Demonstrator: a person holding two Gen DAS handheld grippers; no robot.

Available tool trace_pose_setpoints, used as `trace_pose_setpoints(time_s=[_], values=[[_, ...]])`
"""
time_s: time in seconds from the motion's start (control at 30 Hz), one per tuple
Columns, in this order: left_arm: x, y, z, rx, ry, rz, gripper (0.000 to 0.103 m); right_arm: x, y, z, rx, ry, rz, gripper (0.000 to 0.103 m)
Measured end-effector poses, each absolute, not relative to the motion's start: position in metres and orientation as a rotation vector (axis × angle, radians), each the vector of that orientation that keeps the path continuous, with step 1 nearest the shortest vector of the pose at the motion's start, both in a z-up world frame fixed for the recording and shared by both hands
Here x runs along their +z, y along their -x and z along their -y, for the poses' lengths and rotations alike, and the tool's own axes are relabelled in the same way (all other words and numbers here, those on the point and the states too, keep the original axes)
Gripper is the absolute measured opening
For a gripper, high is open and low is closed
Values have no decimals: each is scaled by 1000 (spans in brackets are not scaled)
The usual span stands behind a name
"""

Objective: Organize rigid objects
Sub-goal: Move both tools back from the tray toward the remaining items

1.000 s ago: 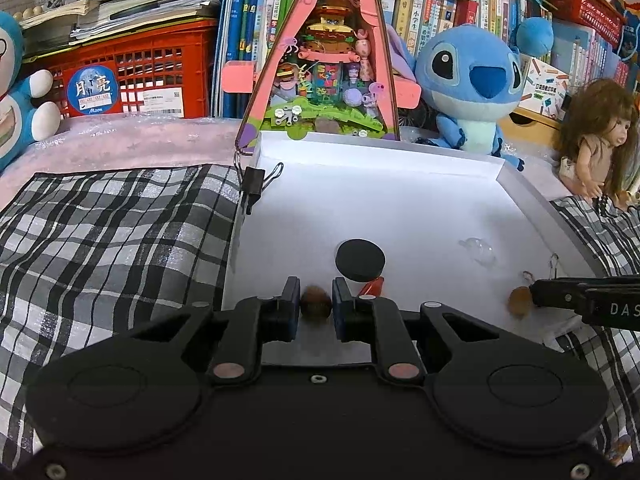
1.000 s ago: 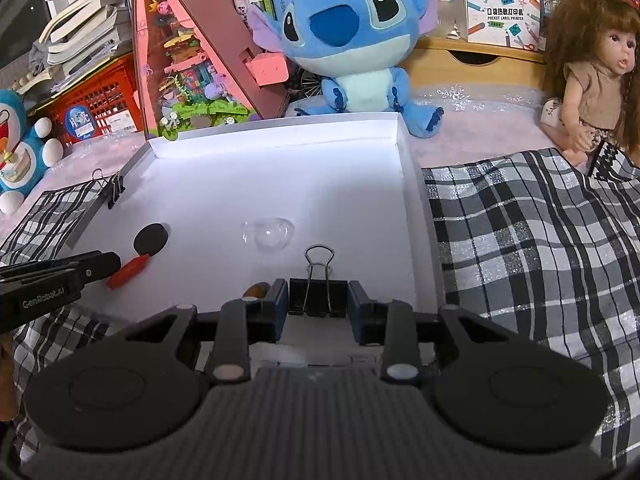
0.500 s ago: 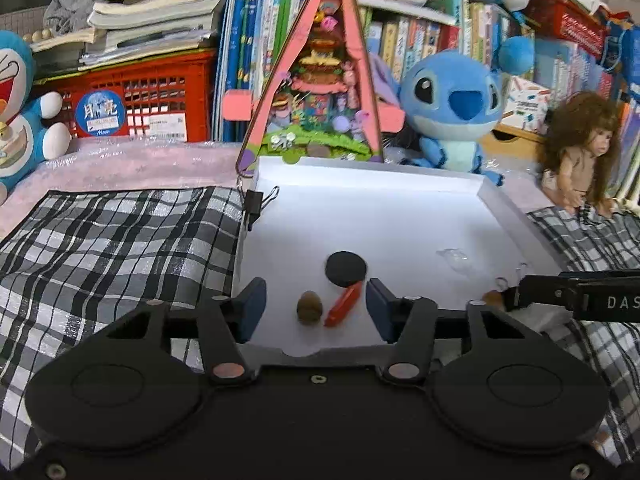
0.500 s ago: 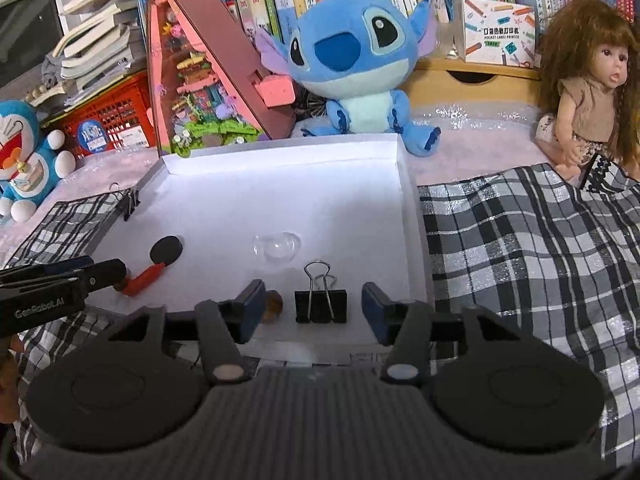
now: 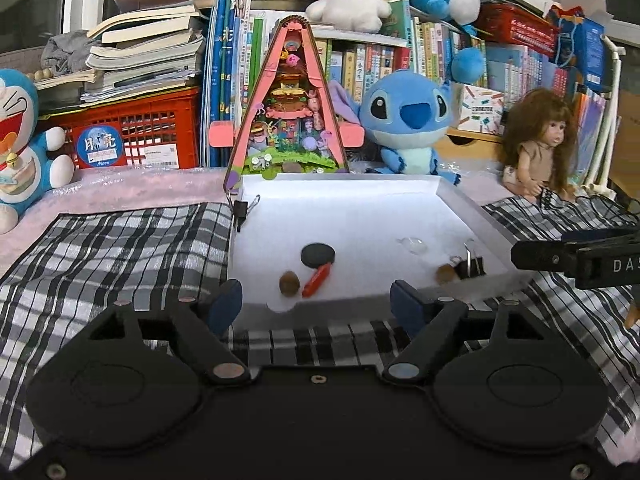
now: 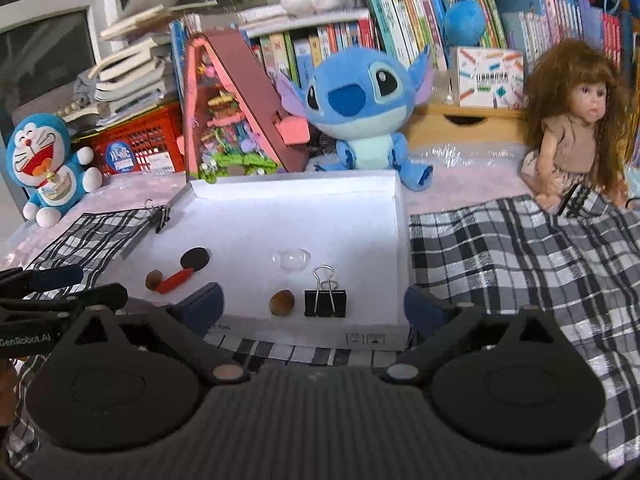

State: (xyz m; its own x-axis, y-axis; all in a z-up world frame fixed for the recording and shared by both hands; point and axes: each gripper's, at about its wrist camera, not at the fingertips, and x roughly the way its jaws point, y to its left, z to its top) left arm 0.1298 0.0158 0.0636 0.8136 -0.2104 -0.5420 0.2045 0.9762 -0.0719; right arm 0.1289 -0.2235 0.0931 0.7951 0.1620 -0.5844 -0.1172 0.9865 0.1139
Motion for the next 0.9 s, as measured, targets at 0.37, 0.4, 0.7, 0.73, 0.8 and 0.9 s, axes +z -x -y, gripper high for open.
trace_pose_setpoints(time_s=[0.37,0.4,0.7,0.73,0.8,0.9], values=[[54,-84,-22,-229,30,-572,83,92,-84,219,181,2,-575,103],[52,-80,-22,-224,24,-566,84,91,-81,219,179,2,-570,103],[37,-51,-25,-211,27,-575,85,72,-48,221,168,21,-535,103],[36,-49,-25,-209,28,-575,85,70,-45,221,166,24,-533,103],[33,-44,-25,-207,35,-578,85,66,-38,222,163,24,-531,103],[27,-38,-25,-204,45,-586,85,60,-31,223,157,11,-535,103]])
